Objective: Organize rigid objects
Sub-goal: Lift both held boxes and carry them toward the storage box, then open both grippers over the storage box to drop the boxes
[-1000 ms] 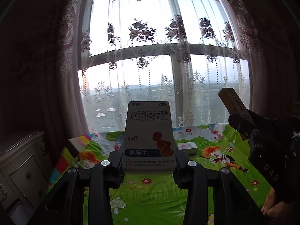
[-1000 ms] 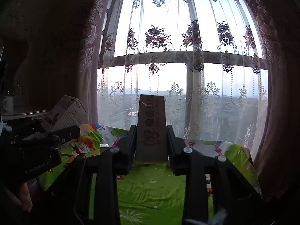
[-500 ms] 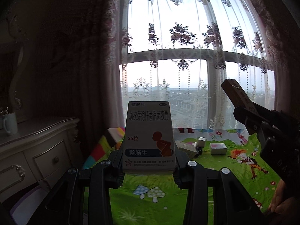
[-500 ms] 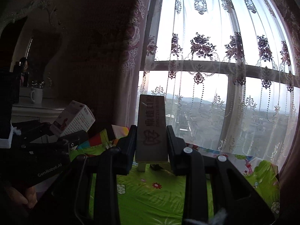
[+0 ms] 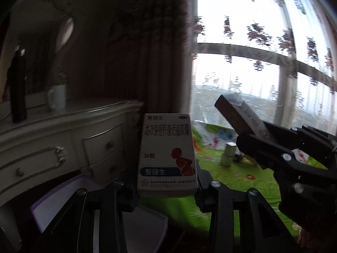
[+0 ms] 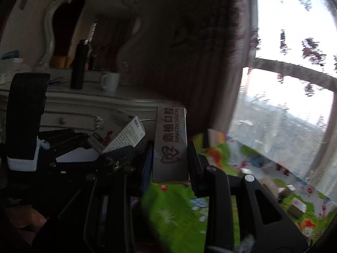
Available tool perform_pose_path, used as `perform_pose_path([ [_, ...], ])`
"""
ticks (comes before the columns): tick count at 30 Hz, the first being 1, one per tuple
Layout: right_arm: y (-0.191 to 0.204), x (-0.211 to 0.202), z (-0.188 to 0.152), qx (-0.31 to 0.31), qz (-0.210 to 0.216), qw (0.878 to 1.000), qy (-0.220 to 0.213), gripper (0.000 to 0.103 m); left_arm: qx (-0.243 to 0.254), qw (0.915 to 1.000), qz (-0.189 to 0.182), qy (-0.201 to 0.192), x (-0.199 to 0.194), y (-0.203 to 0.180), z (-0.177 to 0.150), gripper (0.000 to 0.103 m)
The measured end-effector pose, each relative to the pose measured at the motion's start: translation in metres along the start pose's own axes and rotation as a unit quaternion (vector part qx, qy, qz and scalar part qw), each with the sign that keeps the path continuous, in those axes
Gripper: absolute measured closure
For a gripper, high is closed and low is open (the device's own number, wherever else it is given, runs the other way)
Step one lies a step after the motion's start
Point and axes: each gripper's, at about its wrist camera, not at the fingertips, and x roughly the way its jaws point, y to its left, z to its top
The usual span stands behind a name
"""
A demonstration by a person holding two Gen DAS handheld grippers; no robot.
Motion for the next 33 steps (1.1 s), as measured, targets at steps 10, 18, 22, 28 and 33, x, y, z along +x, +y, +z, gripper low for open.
perform_pose_path([
  [10, 0.063, 0.07, -0.006, -0.013, 0.119, 0.99, 0.069, 0.069, -0.063, 0.9922, 0.092, 0.055, 0.003, 0.082, -0.033, 0.062],
  [18, 0.101, 0.112, -0.026, -0.023, 0.169, 0.976, 0.139, 0.069, -0.105, 0.9818, 0.11, 0.114, 0.023, 0.118, -0.055, 0.062],
  [22, 0.111, 0.129, -0.034, -0.02, 0.174, 0.97, 0.17, 0.069, -0.13, 0.9747, 0.111, 0.145, 0.033, 0.131, -0.068, 0.062],
  [28, 0.118, 0.16, -0.051, -0.004, 0.186, 0.958, 0.219, 0.069, -0.148, 0.9636, 0.141, 0.173, 0.043, 0.15, -0.08, 0.062],
  [33, 0.124, 0.166, -0.06, 0.003, 0.215, 0.947, 0.24, 0.067, -0.157, 0.9515, 0.18, 0.194, 0.047, 0.165, -0.086, 0.051],
])
